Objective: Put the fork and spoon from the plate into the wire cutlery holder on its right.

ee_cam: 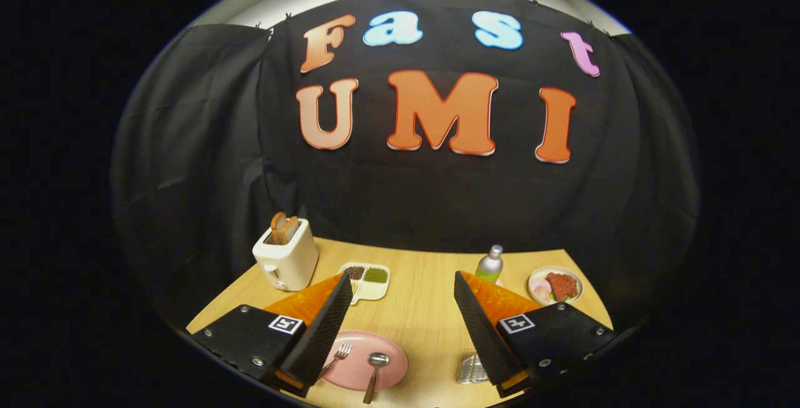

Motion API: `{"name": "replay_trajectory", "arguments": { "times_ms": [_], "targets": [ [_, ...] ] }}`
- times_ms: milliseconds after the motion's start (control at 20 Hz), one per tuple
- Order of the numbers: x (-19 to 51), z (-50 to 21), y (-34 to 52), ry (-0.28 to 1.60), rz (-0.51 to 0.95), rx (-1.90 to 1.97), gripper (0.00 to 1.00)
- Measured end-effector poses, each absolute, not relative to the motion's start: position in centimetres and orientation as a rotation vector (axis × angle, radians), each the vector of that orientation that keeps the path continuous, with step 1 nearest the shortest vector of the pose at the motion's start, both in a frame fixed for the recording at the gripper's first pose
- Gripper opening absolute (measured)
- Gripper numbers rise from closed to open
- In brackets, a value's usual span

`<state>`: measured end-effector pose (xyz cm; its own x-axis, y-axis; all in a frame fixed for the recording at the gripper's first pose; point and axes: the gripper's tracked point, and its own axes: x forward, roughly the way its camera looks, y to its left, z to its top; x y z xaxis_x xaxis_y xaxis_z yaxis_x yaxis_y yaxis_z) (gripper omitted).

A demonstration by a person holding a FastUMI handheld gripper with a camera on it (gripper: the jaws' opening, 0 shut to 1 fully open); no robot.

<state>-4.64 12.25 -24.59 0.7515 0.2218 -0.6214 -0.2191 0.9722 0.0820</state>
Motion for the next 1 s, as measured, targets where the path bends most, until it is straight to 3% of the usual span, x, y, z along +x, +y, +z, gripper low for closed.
{"name": "replay_trajectory", "arguments": {
  "times_ms": [650,850,1000],
  "targets": [
    [-14.9,-40.9,14.8,1.173,0.343,-0.096,0.96],
    [-17.7,-44.8,15.0,1.3,0.33,-0.1,0.93],
    [-18.4,-46.6,15.3,1.342,0.324,-0.11,0.84]
  ]
}}
